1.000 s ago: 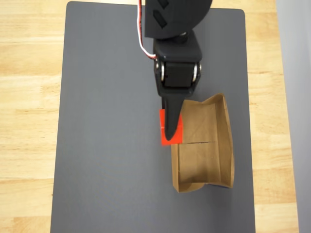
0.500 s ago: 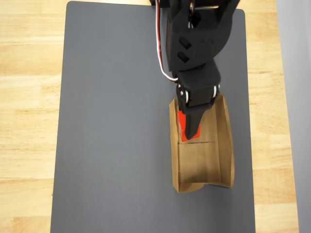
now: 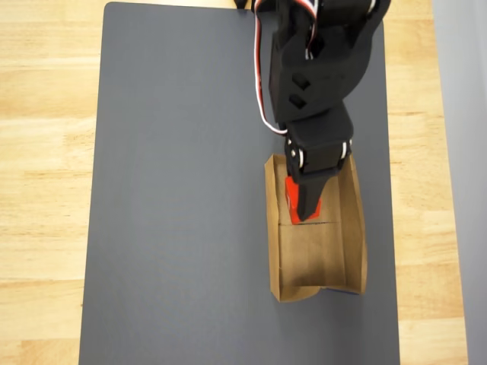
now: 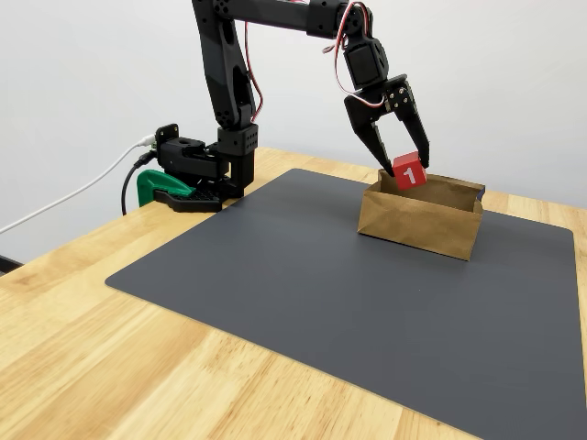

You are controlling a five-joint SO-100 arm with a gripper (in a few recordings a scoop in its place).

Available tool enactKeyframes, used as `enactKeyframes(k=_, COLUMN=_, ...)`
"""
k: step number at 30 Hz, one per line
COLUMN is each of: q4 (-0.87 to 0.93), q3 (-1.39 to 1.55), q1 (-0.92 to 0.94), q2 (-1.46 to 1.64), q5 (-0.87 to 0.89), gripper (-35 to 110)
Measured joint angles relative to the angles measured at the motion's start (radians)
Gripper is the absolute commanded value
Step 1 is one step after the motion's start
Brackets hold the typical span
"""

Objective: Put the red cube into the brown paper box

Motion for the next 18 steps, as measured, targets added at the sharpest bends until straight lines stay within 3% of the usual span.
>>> enactKeyframes(k=6, q4=0.018, q3=0.000, q1=-0.008, q2=0.000, q5=0.018, gripper=33)
enactKeyframes(k=15, q4=0.018, q3=0.000, q1=-0.009, q2=0.000, q5=0.032, gripper=32)
enactKeyframes(k=18, q4=0.018, q3=0.000, q1=-0.009, q2=0.002, q5=0.023, gripper=25)
